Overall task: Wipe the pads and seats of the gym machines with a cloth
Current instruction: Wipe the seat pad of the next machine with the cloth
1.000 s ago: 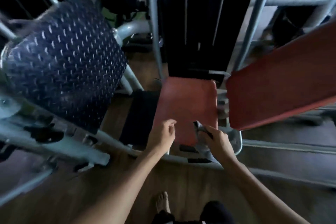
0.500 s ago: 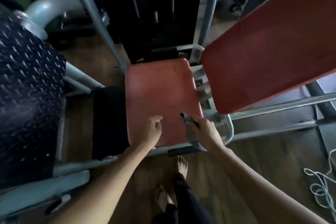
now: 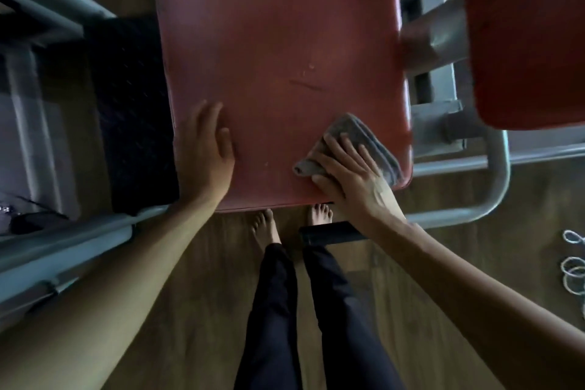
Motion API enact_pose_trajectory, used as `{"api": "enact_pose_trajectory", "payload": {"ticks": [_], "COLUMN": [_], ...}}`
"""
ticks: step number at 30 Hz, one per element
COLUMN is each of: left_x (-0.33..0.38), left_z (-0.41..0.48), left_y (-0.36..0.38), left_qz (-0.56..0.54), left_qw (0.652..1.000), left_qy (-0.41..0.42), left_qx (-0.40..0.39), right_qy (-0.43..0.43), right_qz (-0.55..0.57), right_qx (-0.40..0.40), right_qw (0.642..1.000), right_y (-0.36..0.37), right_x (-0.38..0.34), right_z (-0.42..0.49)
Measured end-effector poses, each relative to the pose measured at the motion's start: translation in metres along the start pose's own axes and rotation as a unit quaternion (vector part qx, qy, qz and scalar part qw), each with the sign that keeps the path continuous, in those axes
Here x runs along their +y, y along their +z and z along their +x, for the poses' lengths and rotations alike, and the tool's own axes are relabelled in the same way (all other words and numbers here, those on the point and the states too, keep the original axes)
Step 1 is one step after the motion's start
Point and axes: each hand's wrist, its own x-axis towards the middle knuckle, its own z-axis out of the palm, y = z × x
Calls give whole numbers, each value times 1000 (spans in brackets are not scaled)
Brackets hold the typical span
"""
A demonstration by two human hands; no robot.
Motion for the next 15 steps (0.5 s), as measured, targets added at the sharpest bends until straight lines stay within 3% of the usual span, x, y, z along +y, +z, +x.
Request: {"api": "enact_pose_trajectory", "payload": {"ticks": [5,12,15], "left_x": [-23,-6,0], "left_z": [14,54,76], "left_y": [18,24,29], "left_qz": [16,-10,6], "left_qw": [1000,997,998], "left_qy": [21,48,37], "left_qx": [14,51,45], "right_qy": [25,149,240], "right_qz": [-63,-39,-22], "right_qx": [-28,102,104], "right_qw": [997,983,965], "right_y": [6,12,13], "right_x": [6,-2,-14], "right_z": [9,41,43]}}
